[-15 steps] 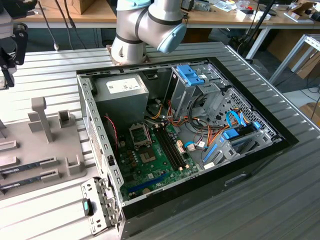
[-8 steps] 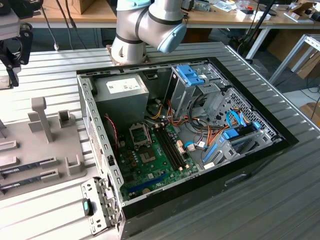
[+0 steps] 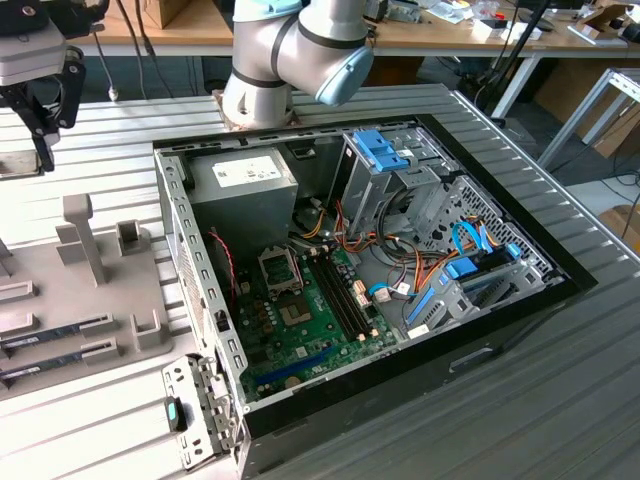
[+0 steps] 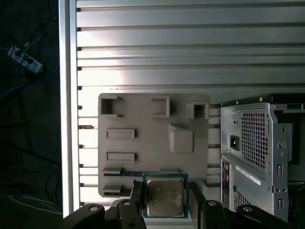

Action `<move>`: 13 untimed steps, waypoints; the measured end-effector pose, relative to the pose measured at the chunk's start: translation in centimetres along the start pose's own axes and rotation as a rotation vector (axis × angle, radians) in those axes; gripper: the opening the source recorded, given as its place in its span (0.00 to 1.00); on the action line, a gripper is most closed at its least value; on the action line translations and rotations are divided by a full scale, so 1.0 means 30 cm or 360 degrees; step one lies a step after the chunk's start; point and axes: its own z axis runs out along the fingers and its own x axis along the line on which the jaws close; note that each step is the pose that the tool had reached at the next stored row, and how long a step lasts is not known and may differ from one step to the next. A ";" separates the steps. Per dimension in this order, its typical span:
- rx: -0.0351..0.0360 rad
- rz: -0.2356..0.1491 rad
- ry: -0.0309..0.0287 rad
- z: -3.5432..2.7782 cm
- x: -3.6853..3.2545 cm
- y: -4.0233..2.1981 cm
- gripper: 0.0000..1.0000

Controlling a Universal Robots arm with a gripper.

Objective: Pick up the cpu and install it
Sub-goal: 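Pick up the cpu and move it towards the insertion slot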

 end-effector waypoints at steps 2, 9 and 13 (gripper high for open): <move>0.0000 0.0000 0.00001 0.000 -0.007 0.000 0.47; 0.0000 0.0000 0.00000 0.001 -0.045 0.001 0.47; 0.0000 0.0000 0.00001 0.001 -0.059 0.001 0.47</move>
